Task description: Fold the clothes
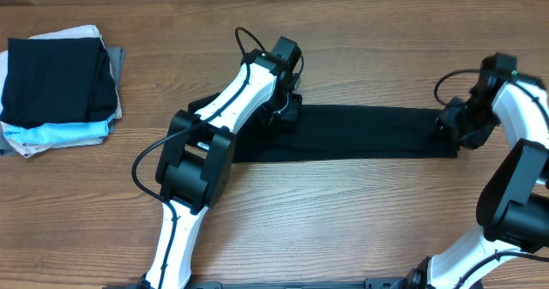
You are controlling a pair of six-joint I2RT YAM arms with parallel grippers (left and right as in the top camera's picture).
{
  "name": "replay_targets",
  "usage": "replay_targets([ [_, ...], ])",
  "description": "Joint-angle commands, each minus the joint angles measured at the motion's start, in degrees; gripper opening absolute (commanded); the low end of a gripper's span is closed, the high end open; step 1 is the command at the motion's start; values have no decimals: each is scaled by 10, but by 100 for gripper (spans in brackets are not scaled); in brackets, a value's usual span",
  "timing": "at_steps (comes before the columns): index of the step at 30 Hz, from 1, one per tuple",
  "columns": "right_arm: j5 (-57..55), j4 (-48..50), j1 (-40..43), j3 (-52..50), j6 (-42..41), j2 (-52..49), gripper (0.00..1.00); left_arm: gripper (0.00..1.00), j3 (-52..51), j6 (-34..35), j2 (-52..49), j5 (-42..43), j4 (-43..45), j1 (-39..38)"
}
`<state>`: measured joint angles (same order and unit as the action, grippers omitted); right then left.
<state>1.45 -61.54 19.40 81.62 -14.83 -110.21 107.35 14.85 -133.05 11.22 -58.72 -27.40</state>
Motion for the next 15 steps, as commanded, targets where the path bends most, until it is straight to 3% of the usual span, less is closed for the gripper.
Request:
replay_targets([
  [1,8,-28,1,66,31,4,60,18,54,-5,52,-20,-11,1],
  [5,-15,-49,3,85,31,4,69,25,108,-5,93,-25,-30,1],
  [8,-34,-54,10,83,31,-3,69,29,137,-4,124,-29,-42,8],
  [15,-33,-50,19,55,31,-12,56,39,144,19,165,-29,-82,68],
])
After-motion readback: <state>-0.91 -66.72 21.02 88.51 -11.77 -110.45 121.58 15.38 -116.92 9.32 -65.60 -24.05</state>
